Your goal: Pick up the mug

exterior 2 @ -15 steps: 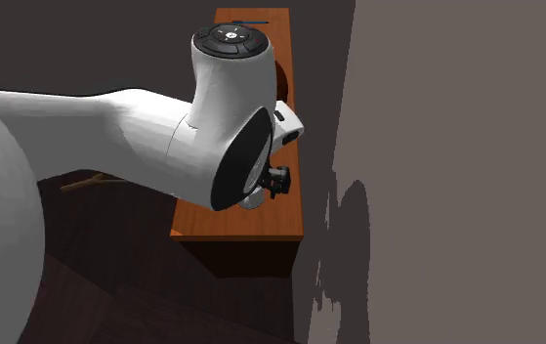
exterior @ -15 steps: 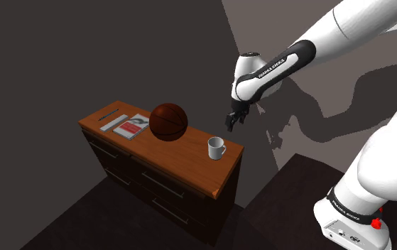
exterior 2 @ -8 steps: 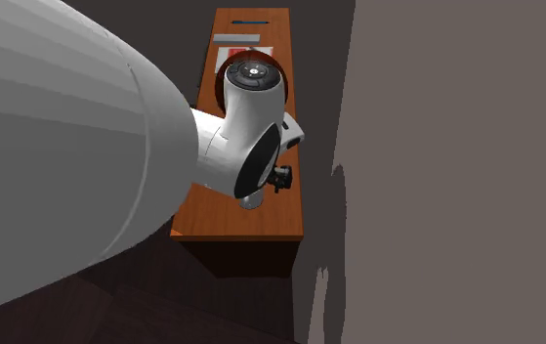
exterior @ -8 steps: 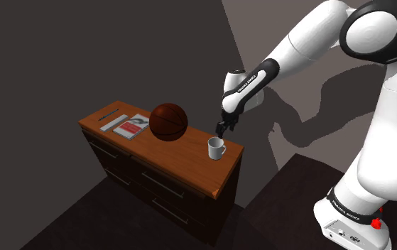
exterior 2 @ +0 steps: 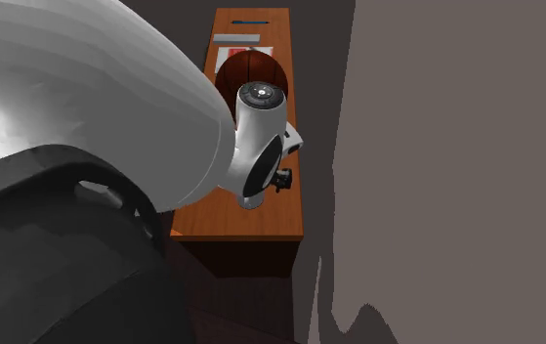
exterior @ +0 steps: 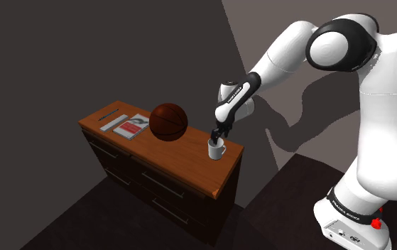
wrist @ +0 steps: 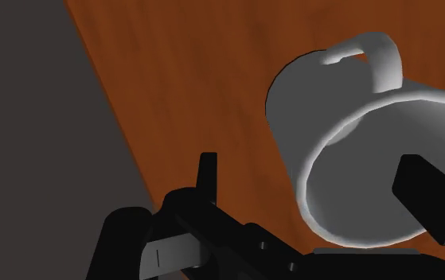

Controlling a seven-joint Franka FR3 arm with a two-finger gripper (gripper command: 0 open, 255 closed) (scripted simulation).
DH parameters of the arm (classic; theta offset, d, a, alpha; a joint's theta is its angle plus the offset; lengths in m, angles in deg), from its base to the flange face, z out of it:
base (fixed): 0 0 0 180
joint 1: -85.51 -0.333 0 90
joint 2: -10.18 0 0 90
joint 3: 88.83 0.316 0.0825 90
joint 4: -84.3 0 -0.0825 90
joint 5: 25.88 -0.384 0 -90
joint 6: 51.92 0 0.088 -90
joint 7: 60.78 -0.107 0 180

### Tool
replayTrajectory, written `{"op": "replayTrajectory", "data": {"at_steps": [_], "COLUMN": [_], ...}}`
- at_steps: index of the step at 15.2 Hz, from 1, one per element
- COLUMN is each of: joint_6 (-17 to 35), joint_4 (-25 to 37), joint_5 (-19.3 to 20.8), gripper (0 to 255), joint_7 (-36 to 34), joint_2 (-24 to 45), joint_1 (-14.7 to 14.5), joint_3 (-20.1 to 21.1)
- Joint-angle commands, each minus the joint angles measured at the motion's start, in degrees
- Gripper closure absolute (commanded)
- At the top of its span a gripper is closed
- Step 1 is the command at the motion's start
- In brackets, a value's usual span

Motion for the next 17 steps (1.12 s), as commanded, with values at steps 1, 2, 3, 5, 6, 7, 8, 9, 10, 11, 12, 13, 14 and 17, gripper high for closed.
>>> {"op": "replayTrajectory", "data": {"at_steps": [1,2,3,5,6,7,8,9,10,11,12,13,14,17], "joint_6": [1.25,1.83,2.73,2.73,2.75,2.71,2.71,2.7,2.71,2.7,2.7,2.7,2.71,1.59], "joint_4": [0.22,0.37,0.62,0.61,0.67,0.72,0.73,0.74,0.73,0.74,0.74,0.75,0.75,0.29], "joint_5": [-0.21,-0.29,-0.43,-0.43,-0.43,-0.42,-0.43,-0.43,-0.43,-0.43,-0.43,-0.43,-0.43,-0.27], "gripper": [0,0,0,0,255,255,255,255,255,255,255,255,255,255], "joint_7": [0.29,0.39,0.56,0.56,0.5,0.52,0.54,0.54,0.54,0.55,0.54,0.54,0.53,0.35], "joint_2": [1.45,2.17,3.33,3.33,3.39,3.41,3.43,3.42,3.42,3.42,3.43,3.44,3.43,1.86], "joint_1": [0.16,0.21,0.3,0.3,0.25,0.27,0.29,0.29,0.29,0.29,0.29,0.29,0.28,0.18], "joint_3": [0.15,0.23,0.35,0.35,0.35,0.35,0.35,0.35,0.35,0.35,0.35,0.35,0.35,0.19]}}
